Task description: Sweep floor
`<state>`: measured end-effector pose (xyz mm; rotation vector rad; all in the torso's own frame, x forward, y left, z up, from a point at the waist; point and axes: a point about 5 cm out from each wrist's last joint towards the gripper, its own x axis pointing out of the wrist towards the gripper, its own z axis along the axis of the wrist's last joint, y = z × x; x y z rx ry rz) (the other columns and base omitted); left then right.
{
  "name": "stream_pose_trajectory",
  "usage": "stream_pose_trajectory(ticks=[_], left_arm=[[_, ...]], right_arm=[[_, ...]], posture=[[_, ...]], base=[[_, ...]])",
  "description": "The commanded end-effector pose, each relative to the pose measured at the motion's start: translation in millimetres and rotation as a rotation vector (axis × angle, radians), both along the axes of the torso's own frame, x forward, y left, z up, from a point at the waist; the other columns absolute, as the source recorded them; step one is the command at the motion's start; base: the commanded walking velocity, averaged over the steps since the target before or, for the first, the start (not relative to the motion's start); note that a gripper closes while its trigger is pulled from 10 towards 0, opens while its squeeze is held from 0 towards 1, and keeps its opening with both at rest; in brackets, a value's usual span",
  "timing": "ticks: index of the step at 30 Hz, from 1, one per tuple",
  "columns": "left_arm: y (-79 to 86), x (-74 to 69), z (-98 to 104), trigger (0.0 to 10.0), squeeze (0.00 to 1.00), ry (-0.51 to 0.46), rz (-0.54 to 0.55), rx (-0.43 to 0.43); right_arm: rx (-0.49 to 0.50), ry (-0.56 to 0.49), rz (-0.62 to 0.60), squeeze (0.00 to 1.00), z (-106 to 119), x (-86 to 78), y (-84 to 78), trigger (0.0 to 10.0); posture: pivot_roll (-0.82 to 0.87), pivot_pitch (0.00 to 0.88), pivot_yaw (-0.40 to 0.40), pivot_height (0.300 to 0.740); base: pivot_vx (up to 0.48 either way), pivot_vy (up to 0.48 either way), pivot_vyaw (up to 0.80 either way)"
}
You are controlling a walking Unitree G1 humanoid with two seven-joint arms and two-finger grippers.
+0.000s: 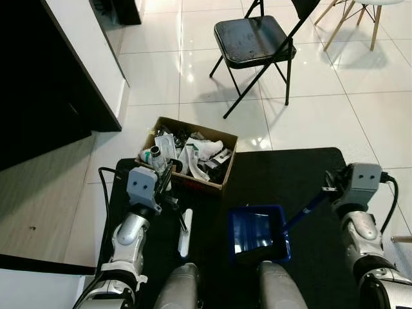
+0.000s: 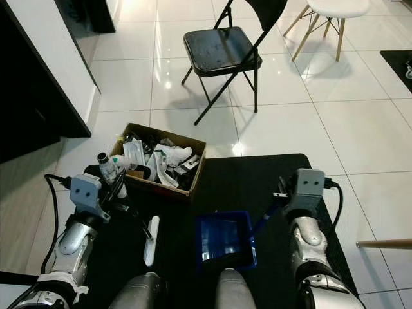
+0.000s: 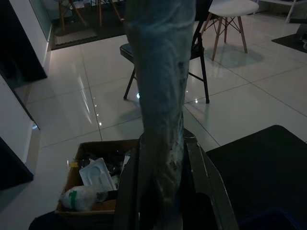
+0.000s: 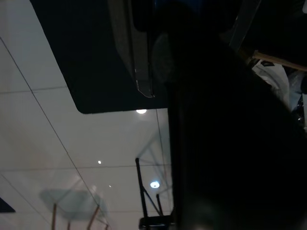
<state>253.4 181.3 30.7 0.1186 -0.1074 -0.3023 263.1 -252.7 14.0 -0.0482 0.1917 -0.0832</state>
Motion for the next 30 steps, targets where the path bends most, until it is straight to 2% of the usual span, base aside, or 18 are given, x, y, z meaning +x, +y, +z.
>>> stream_pose_trajectory(ticks=[1,3,4,10,15,19,25,26,27,28,30], left_arm=[[5.5,-0.5,0,10.0,0.00,0.002,0.022,0.004],[5.2,-0.4,0,10.0,0.00,0.001,0.024,0.004],[5.0,-0.5,0,10.0,0.00,0.001,0.025,0.004],[4.6,-0.6,0,10.0,0.00,0.001,0.025,0.005],[4.4,-0.3,-1,10.0,0.00,0.010,0.027,0.004],[7.1,-1.5,-12,10.0,0.00,0.086,0.078,-0.013],[9.0,-3.6,-14,10.0,0.00,0.092,0.097,-0.005],[9.5,-4.1,-14,10.0,0.00,0.091,0.101,-0.005],[9.5,-4.1,-14,10.0,0.00,0.091,0.101,-0.005],[9.6,-4.6,-15,10.0,0.00,0.093,0.102,-0.002],[9.9,-5.4,-16,10.0,0.00,0.094,0.107,0.004]], right_arm=[[0.029,-0.048,-0.008,0.00,2,-2.7,0.0,10.0],[0.025,-0.052,-0.042,0.00,2,-3.7,-3.0,10.0],[0.054,-0.044,-0.064,0.00,0,-4.7,-4.2,10.0],[0.065,0.005,-0.083,0.00,-6,-7.5,-5.7,10.0],[0.053,0.011,-0.041,0.00,-7,-8.1,-0.8,10.0],[0.082,0.078,0.029,0.00,-16,-9.0,10.4,10.0],[0.074,0.072,0.025,0.00,-16,-7.0,17.2,10.0],[0.082,0.056,0.026,0.00,-16,-6.3,19.8,1.7],[0.082,0.056,0.026,0.00,-16,-6.3,19.8,1.7],[0.086,0.055,0.027,0.00,-16,-6.9,21.0,0.0],[0.077,0.062,0.030,0.00,-18,-8.4,22.2,0.0]], posture=[[0.01,0.068,0.010,0.740],[0.01,0.069,0.009,0.740],[0.01,0.069,0.009,0.740],[0.01,0.068,0.012,0.740],[0.01,0.063,0.014,0.740],[0.01,0.059,0.006,0.740],[0.01,0.056,0.008,0.740],[0.01,0.055,0.008,0.740],[0.01,0.055,0.008,0.740],[0.01,0.055,0.006,0.740],[0.01,0.056,0.006,0.740]], base=[[0.000,0.000,0.00],[0.000,0.000,0.00],[0.000,0.000,0.00],[0.000,0.000,0.00],[0.000,0.000,0.00],[0.000,0.000,0.00],[0.000,0.000,0.00],[0.000,0.000,0.00],[0.000,0.000,0.00],[0.000,0.000,0.00],[0.000,0.000,0.00]])
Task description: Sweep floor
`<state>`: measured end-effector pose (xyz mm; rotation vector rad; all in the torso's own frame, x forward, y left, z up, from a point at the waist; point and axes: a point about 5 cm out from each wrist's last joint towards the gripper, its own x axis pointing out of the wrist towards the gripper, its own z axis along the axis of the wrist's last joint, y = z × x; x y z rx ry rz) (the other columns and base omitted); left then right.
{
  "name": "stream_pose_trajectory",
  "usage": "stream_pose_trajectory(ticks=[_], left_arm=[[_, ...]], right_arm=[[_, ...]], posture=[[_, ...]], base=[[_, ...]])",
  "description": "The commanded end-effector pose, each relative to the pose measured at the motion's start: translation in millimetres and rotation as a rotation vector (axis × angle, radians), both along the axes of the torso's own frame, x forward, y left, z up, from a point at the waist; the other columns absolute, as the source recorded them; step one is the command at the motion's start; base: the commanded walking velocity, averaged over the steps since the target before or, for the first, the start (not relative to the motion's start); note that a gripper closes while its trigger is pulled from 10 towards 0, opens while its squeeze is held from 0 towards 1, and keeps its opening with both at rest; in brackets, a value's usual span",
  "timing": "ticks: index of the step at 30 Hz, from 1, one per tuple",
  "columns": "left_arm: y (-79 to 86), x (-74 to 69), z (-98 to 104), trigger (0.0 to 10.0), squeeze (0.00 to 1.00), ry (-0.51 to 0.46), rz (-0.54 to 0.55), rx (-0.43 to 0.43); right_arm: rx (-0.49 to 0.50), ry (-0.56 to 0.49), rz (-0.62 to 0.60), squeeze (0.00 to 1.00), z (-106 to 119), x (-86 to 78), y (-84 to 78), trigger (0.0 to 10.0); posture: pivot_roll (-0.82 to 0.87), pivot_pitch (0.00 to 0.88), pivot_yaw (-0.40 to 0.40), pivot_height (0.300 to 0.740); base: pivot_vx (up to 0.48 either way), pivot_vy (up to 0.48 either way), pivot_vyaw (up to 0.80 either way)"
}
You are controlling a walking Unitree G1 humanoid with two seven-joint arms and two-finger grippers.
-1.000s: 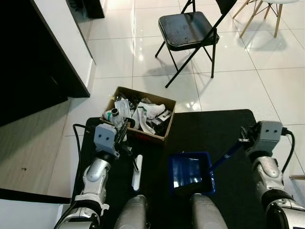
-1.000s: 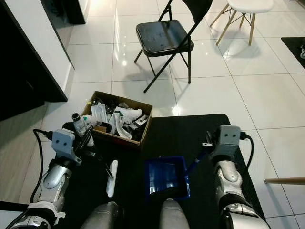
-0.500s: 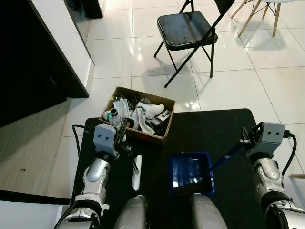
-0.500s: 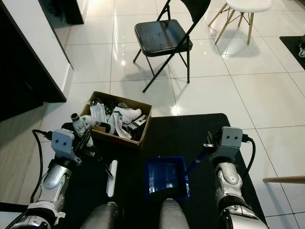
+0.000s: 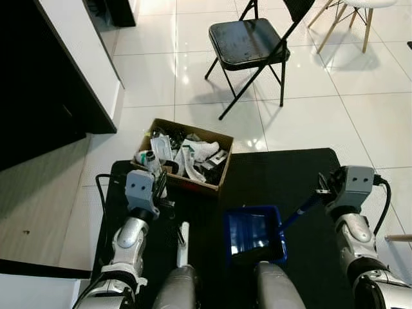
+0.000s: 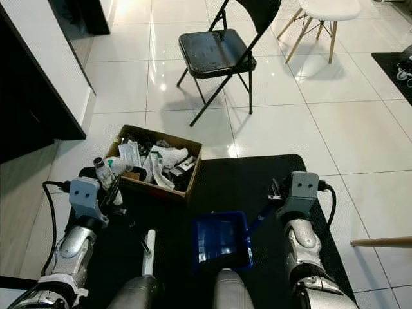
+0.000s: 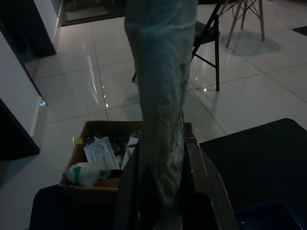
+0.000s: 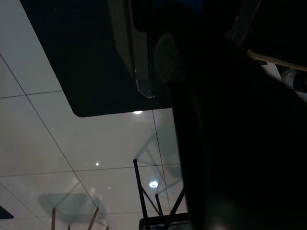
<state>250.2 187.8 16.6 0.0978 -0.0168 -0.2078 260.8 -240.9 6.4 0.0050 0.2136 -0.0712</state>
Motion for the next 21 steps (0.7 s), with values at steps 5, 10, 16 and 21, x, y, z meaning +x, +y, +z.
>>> stream_pose_trajectory(ticks=[5,10,16,21], left_arm=[[3.6,-2.7,-2,10.0,0.00,0.000,0.010,0.017],[6.2,-0.4,0,10.0,0.00,-0.010,0.040,0.003],[6.1,2.1,4,10.0,0.00,-0.031,0.035,0.008],[5.3,2.4,5,10.0,0.00,-0.037,0.026,0.013]], right_arm=[[-0.007,0.055,0.035,0.00,-12,-7.6,12.1,10.0],[-0.023,0.017,0.036,0.00,-8,-6.9,11.7,10.0],[-0.029,-0.079,0.001,0.00,7,1.2,2.6,10.0],[-0.024,-0.140,-0.031,0.00,19,8.4,-5.7,10.0]], posture=[[0.01,0.057,0.011,0.740],[0.01,0.060,0.013,0.740],[0.01,0.060,0.018,0.740],[0.01,0.061,0.018,0.740]], base=[[0.000,0.000,0.00],[0.000,0.000,0.00],[0.000,0.000,0.00],[0.000,0.000,0.00]])
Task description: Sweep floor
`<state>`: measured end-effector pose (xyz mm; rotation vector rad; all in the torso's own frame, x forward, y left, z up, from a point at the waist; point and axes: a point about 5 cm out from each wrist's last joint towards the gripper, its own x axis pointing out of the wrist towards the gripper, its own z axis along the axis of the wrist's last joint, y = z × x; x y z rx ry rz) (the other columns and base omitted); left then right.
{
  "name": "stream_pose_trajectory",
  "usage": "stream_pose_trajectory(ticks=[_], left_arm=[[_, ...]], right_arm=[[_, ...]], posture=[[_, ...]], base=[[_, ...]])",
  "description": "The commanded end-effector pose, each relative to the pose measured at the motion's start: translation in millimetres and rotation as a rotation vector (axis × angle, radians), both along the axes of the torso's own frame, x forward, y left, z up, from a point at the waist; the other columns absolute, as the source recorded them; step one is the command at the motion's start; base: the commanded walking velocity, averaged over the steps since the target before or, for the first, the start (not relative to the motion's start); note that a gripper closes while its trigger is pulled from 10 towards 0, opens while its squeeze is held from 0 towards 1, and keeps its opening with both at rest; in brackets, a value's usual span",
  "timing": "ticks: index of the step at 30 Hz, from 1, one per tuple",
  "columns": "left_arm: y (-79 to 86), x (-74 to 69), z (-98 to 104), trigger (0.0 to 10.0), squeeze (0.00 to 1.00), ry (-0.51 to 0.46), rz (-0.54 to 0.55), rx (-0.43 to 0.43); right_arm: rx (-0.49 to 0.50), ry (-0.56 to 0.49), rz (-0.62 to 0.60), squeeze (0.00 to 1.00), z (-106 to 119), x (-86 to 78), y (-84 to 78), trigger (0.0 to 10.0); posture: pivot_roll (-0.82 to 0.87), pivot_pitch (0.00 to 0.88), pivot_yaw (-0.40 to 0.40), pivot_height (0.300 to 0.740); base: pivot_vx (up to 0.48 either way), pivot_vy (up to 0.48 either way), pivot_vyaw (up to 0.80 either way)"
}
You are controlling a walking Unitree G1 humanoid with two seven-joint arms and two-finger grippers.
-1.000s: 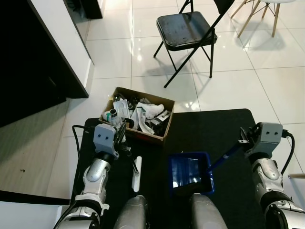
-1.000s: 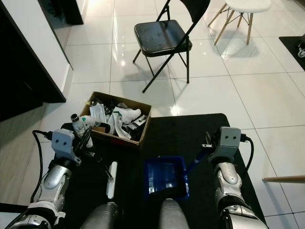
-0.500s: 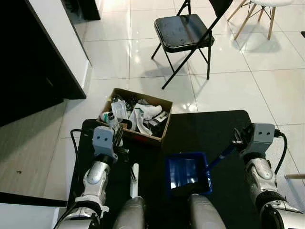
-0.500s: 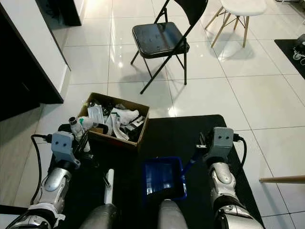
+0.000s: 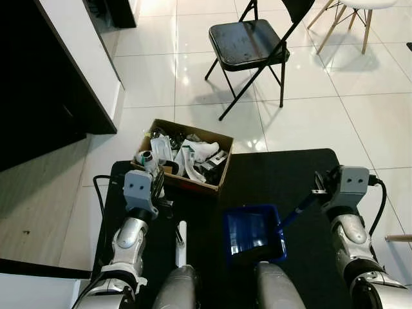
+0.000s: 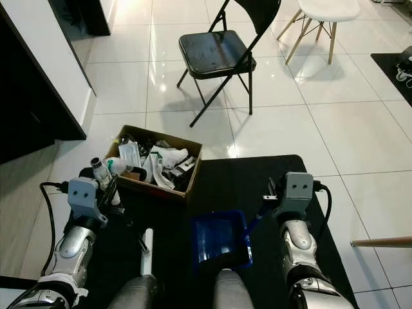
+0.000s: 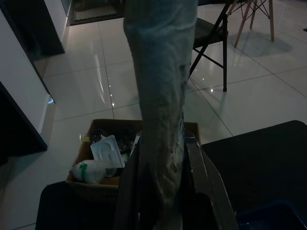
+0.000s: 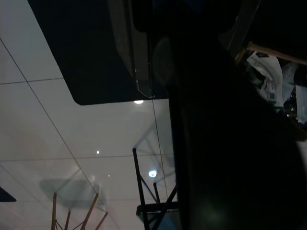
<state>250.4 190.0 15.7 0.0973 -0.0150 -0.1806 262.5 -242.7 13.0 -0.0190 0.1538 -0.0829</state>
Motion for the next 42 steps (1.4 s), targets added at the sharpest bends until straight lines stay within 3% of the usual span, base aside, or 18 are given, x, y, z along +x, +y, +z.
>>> stream_pose_trajectory(ticks=[1,19,25,30,38,41,42], left_arm=[[3.1,2.3,6,10.0,0.00,-0.038,-0.001,0.014],[3.8,1.3,6,10.0,0.00,-0.040,0.000,0.016],[3.6,1.0,6,10.0,0.00,-0.042,-0.003,0.018],[4.1,0.8,6,10.0,0.00,-0.042,-0.003,0.019],[4.3,0.6,6,10.0,0.00,-0.044,-0.004,0.022],[3.8,0.6,6,10.0,0.00,-0.044,-0.006,0.020],[3.8,0.6,6,10.0,0.00,-0.044,-0.006,0.020]], right_arm=[[0.002,-0.097,-0.024,0.00,16,8.7,-5.6,10.0],[0.009,-0.147,-0.016,0.00,27,17.1,-7.8,10.0],[0.004,-0.073,-0.013,0.00,11,6.3,-4.3,10.0],[0.008,-0.071,-0.030,0.00,9,2.7,-5.4,10.0],[-0.060,-0.090,-0.140,0.00,15,-4.6,-30.5,10.0],[-0.082,-0.130,-0.226,0.00,27,-5.9,-54.5,10.0],[-0.082,-0.130,-0.226,0.00,27,-5.9,-54.5,10.0]], posture=[[0.01,0.062,0.018,0.740],[0.01,0.064,0.016,0.740],[0.01,0.062,0.016,0.740],[0.01,0.064,0.019,0.740],[0.01,0.065,0.022,0.740],[0.01,0.066,0.022,0.740],[0.01,0.066,0.022,0.740]], base=[[0.000,0.000,0.00],[0.000,0.000,0.00],[0.000,0.000,0.00],[0.000,0.000,0.00],[0.000,0.000,0.00],[0.000,0.000,0.00],[0.000,0.000,0.00]])
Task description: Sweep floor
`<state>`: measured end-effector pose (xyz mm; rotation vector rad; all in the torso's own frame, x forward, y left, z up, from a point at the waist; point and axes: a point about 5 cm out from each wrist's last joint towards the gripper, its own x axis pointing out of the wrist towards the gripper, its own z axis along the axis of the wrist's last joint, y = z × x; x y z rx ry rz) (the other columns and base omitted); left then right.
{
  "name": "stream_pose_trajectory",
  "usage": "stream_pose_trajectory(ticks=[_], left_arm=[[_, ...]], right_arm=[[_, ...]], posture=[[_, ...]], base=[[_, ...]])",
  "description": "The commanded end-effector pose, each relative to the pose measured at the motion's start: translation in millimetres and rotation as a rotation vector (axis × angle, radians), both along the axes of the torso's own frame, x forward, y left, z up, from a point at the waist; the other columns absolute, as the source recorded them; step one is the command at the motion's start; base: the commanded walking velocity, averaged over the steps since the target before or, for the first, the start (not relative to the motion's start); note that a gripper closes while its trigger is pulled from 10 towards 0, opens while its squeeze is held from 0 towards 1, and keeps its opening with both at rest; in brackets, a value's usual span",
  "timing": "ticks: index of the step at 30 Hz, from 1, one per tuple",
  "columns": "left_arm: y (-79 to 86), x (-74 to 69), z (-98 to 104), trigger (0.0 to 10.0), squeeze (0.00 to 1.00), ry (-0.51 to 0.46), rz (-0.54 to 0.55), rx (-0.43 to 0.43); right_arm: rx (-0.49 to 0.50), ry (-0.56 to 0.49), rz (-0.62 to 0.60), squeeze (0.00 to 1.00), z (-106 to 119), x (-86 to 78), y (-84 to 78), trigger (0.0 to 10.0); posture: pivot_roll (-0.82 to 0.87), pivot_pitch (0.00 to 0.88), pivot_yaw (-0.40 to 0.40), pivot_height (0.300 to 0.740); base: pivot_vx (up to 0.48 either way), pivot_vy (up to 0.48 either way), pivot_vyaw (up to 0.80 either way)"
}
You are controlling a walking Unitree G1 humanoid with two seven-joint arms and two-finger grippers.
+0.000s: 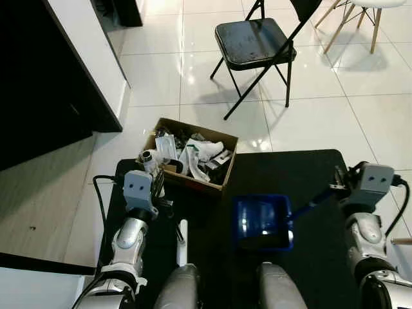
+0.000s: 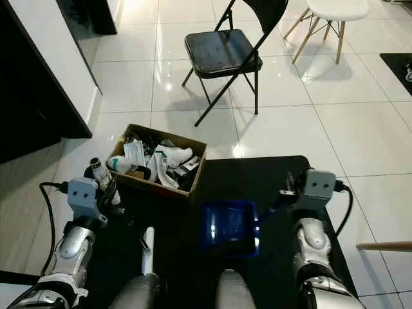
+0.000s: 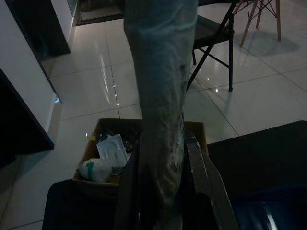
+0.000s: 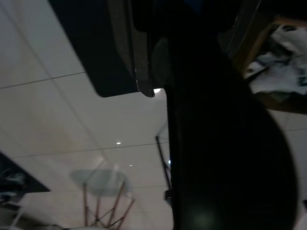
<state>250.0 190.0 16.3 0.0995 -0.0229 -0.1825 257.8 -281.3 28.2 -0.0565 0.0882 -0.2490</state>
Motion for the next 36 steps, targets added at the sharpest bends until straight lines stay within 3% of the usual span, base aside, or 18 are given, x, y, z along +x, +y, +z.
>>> stream_pose_trajectory(ticks=[1,9,19,27,30,32,36], left_arm=[[3.7,1.0,5,10.0,0.00,-0.037,-0.004,0.017],[2.8,0.9,5,10.0,0.00,-0.037,-0.005,0.012],[3.5,1.2,5,10.0,0.00,-0.036,-0.004,0.014],[3.7,1.5,5,10.0,0.00,-0.034,-0.004,0.015],[3.3,1.9,6,10.0,0.00,-0.035,-0.004,0.014],[3.3,1.9,6,10.0,0.00,-0.035,-0.004,0.014],[3.9,2.1,6,10.0,0.00,-0.036,-0.001,0.014]], right_arm=[[-0.044,-0.080,-0.086,0.00,18,-0.9,-23.9,10.0],[-0.079,-0.187,-0.161,0.00,48,8.2,-47.2,10.0],[-0.106,-0.302,-0.202,0.00,85,28.4,-57.2,10.0],[-0.139,-0.408,-0.183,0.00,120,51.7,-51.2,10.0],[-0.171,-0.478,-0.173,0.00,143,64.2,-45.3,10.0],[-0.171,-0.478,-0.173,0.00,143,64.2,-45.3,10.0],[-0.171,-0.573,-0.154,0.00,175,80.5,-35.6,10.0]], posture=[[0.01,0.067,0.021,0.740],[0.01,0.067,0.019,0.740],[0.01,0.065,0.019,0.740],[0.01,0.062,0.019,0.740],[0.01,0.061,0.017,0.740],[0.01,0.061,0.017,0.740],[0.02,0.059,0.014,0.740]], base=[[0.000,0.000,0.00],[0.000,0.000,0.00],[0.000,0.000,0.00],[0.000,0.000,0.00],[0.000,0.000,0.00],[0.000,0.000,0.00],[0.000,0.000,0.00]])
